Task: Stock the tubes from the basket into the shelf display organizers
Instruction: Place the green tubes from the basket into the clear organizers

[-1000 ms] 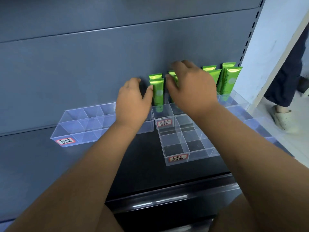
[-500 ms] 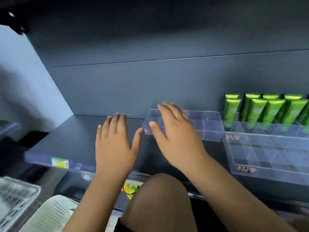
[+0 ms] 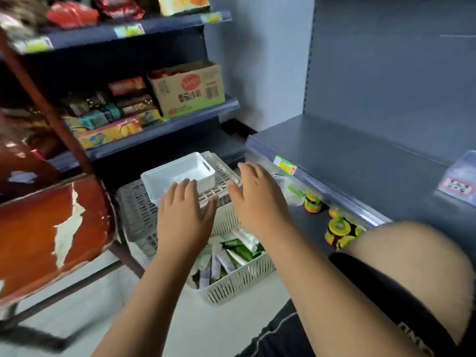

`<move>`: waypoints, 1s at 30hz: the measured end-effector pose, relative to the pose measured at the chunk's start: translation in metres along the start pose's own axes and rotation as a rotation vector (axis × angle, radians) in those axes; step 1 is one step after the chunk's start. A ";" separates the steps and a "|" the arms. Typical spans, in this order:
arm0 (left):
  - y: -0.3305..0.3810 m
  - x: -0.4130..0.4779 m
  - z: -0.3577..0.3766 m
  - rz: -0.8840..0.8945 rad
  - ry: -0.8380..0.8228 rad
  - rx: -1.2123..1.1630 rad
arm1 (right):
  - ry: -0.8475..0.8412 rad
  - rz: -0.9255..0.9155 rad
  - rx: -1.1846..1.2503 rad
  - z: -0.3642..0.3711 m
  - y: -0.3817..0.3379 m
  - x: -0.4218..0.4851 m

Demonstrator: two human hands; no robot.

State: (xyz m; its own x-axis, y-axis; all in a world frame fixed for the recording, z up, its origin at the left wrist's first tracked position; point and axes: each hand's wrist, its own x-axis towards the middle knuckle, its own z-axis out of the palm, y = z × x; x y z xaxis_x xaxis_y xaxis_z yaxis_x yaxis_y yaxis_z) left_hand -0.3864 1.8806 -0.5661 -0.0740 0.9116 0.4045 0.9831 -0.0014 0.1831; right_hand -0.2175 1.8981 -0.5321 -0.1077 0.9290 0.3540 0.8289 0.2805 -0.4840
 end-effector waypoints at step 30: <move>-0.058 -0.031 0.314 -0.784 -1.153 -0.187 | -1.036 0.793 -0.178 0.328 0.128 0.063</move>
State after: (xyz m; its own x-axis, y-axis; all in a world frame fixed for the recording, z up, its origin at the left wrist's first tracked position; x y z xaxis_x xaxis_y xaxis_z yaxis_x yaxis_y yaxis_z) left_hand -0.3884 1.9817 -0.8706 -0.3181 0.5214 -0.7918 0.7077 0.6864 0.1677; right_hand -0.2987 2.0720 -0.8342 0.1363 0.6008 -0.7877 0.9132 -0.3844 -0.1352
